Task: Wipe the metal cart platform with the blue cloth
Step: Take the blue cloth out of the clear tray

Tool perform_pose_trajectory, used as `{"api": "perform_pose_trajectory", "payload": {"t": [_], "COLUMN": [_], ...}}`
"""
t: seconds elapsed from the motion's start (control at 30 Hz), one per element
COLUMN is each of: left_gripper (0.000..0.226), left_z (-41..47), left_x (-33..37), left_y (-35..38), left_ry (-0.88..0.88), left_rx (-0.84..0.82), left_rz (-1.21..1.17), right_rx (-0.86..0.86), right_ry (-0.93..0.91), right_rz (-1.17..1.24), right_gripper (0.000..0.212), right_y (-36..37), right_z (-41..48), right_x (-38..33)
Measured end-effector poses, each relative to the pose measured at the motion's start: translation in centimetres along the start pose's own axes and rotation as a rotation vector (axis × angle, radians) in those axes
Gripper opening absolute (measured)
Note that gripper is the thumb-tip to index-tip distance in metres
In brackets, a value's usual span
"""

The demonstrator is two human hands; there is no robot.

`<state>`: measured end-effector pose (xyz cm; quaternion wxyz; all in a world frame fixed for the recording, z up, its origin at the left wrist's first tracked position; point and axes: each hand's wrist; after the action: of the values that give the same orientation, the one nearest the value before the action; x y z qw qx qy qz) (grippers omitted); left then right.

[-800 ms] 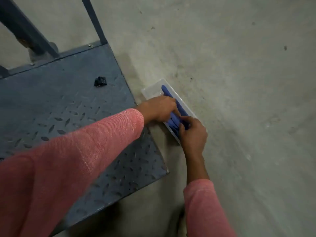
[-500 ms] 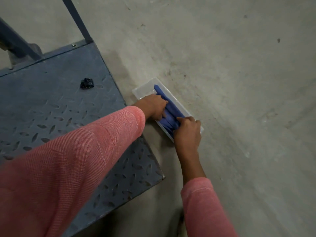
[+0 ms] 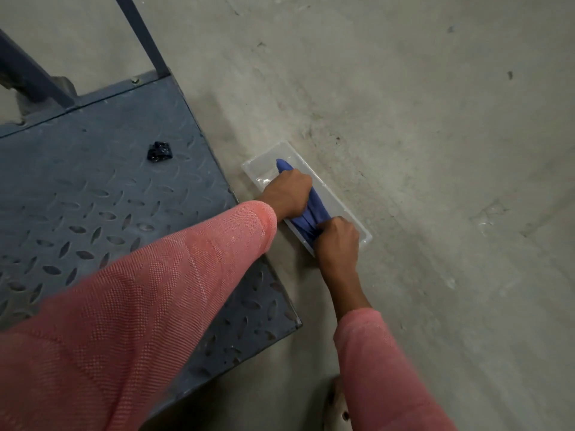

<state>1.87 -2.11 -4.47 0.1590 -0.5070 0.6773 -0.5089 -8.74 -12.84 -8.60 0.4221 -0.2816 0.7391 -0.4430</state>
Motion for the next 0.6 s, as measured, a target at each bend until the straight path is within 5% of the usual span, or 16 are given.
{"api": "perform_pose_trajectory", "payload": {"t": [0.2,0.3,0.6], "left_gripper": [0.017,0.035,0.044], "left_z": [-5.5,-10.5,-25.0], "left_x": [2.3,1.9,-1.6], "left_y": [-6.2,-10.7,-16.8], "left_ry": [0.032,0.003,-0.072], "left_rx": [0.171,0.345,0.496], "left_rz": [0.037,-0.012,-0.145], "right_rx": [0.19,0.326,0.348], "right_ry": [-0.115,-0.126,-0.305], "right_rz": [0.176,0.312,0.457], "right_gripper": [0.014,0.015,0.018], "right_y": [-5.9,-9.8,-13.3], "right_z": [-2.1,-4.6,-14.6], "right_x": [-1.5,-4.4,-12.0]}}
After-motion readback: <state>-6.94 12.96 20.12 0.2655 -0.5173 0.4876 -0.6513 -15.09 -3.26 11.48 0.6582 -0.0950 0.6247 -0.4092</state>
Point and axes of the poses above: each hand's wrist, its own z-axis towards the middle knuckle, its own y-axis out of the palm, x = y × z, and after that the axes turned 12 degrees about y, right-handed
